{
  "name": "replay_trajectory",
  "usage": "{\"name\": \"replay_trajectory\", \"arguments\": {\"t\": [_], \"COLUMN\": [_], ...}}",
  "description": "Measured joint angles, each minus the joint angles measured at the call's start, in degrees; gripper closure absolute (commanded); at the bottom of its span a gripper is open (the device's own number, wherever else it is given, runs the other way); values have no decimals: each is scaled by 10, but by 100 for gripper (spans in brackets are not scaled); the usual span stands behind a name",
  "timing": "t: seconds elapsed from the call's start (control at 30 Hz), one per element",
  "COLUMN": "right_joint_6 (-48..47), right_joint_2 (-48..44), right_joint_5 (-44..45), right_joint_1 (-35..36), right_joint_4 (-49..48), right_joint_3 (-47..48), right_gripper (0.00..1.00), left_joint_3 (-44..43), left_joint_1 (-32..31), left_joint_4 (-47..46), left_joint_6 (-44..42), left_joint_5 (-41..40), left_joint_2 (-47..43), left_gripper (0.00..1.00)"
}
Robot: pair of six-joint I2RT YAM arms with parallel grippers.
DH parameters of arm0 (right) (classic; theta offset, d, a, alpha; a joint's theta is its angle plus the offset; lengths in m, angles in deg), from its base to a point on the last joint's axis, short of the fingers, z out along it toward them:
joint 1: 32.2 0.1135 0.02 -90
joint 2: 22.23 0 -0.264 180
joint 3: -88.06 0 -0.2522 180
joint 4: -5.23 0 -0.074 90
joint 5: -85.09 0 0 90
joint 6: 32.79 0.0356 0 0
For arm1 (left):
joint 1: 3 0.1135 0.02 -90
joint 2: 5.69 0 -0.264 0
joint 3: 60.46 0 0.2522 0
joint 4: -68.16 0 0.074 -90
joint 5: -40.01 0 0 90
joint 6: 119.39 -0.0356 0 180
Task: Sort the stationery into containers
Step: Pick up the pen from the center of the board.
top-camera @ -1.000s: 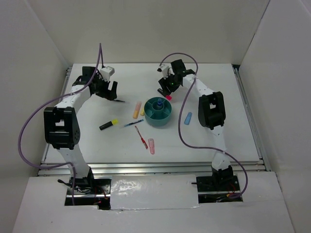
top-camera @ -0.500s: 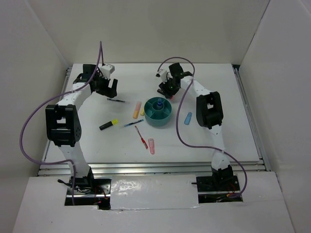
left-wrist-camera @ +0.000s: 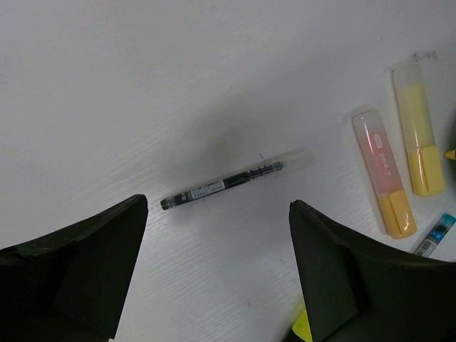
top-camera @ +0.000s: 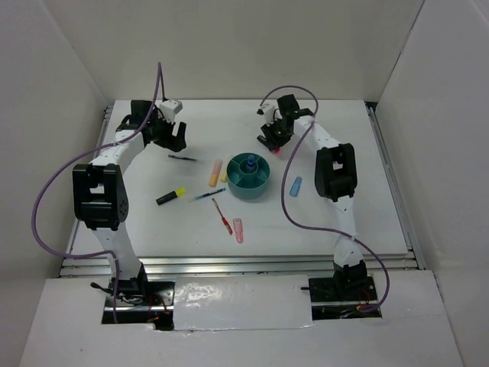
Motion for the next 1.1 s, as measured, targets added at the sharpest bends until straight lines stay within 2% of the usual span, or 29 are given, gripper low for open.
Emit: {"name": "replay_trajectory", "arguments": {"t": [0.17, 0.3, 0.53, 0.8, 0.97, 1.1], "right_joint_6": [58, 116, 205, 320, 349, 359], "right_joint_2": [-48, -151, -289, -283, -279, -279], "right_joint_5": [-34, -67, -126, -178, -164, -154], "right_joint_1": [-54, -92, -60, -10, 7, 40], "right_joint_4": [2, 2, -5, 8, 7, 9], "right_joint_3": [-14, -34, -60, -124, -123, -116], "right_gripper": [100, 100, 100, 100, 100, 100], "left_joint_3": [9, 84, 216, 313, 404, 414], "left_joint_1": [-20, -68, -178, -246, -286, -302], "left_joint_4": [-53, -131, -266, -359, -504, -611], "left_joint_6": [-36, -113, -287, -478, -586, -621], "left_joint_5": [10, 12, 46, 109, 116, 115], "left_joint_2": [-19, -100, -218, -240, -238, -212], "left_gripper": [12, 16, 22, 30, 32, 34]}}
